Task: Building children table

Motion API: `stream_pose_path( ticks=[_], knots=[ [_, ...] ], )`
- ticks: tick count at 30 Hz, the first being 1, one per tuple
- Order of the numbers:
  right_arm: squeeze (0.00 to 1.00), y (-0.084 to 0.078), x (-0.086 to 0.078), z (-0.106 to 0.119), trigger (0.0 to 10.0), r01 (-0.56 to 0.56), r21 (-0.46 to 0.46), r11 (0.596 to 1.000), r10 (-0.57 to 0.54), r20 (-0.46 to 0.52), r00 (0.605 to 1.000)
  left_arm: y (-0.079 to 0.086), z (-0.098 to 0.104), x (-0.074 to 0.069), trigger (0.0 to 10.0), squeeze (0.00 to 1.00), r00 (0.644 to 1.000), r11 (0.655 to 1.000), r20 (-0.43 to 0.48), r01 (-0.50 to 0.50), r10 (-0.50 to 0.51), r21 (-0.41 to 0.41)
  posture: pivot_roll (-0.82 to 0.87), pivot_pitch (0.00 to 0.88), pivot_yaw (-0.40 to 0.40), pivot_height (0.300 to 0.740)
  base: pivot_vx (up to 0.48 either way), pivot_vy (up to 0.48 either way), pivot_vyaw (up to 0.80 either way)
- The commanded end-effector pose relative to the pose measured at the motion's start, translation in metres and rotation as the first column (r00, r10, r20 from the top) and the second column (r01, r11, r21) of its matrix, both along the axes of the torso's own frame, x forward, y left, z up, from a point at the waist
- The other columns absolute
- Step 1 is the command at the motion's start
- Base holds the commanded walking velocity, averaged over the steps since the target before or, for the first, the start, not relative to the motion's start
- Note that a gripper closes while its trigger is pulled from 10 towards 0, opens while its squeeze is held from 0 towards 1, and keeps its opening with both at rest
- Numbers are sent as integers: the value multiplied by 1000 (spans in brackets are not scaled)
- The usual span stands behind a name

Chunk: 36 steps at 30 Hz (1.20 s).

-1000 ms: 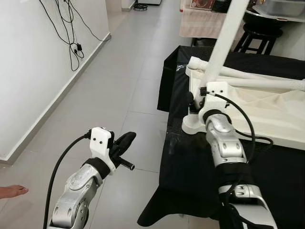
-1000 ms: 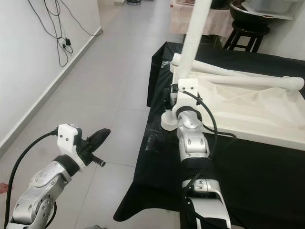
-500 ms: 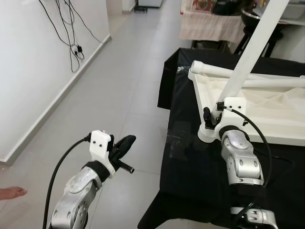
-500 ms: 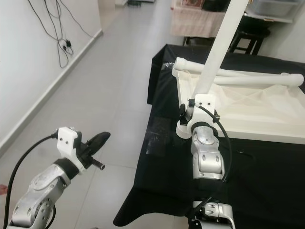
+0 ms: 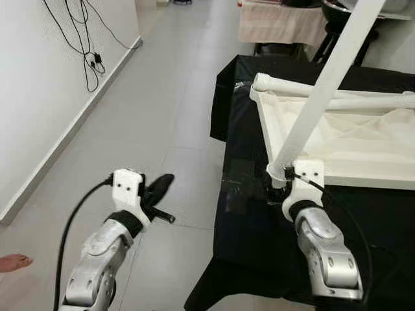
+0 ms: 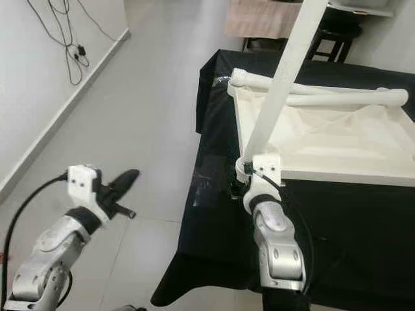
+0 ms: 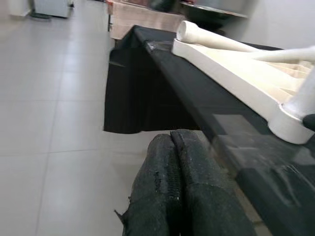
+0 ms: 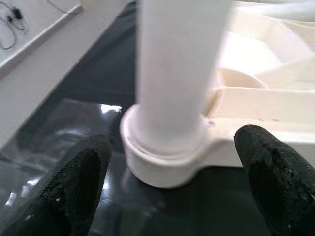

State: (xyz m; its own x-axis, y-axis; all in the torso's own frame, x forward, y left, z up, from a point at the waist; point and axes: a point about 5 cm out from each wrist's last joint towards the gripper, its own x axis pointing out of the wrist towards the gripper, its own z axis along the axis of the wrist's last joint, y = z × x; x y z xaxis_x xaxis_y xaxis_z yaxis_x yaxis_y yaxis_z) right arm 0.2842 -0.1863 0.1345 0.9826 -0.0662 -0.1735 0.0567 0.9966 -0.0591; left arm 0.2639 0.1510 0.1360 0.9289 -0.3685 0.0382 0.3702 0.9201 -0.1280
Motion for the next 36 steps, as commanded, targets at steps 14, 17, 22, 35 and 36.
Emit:
stream_pose_path(
  ticks=[14, 17, 22, 35, 36],
  knots=[
    [0, -16, -18, -1, 10000, 39, -17, 999, -38, 25, 999, 27, -18, -4, 10000, 0, 973, 969, -73, -209, 220, 134, -5, 87, -32, 740, 0, 410, 0],
    [0, -15, -17, 1, 10000, 40, -14, 999, -39, 28, 999, 25, -17, -5, 10000, 0, 974, 968, -67, -204, 216, 145, 0, 84, -32, 740, 0, 479, 0],
    [0, -11, -13, 6, 10000, 32, -6, 999, -31, 51, 998, 23, -17, -7, 10000, 0, 975, 967, -67, -197, 210, 158, 4, 81, -31, 740, 0, 476, 0],
    [0, 11, 7, 11, 10000, -48, -1, 999, 48, 80, 996, 12, -8, -6, 10000, 0, 975, 970, -44, -211, 217, 120, 14, 77, -31, 740, 0, 294, 0],
    [0, 12, 8, 11, 10000, -49, -1, 999, 49, 79, 996, 11, -7, -7, 10000, 0, 977, 971, -40, -203, 209, 123, 14, 77, -31, 740, 0, 0, 0]
  ],
)
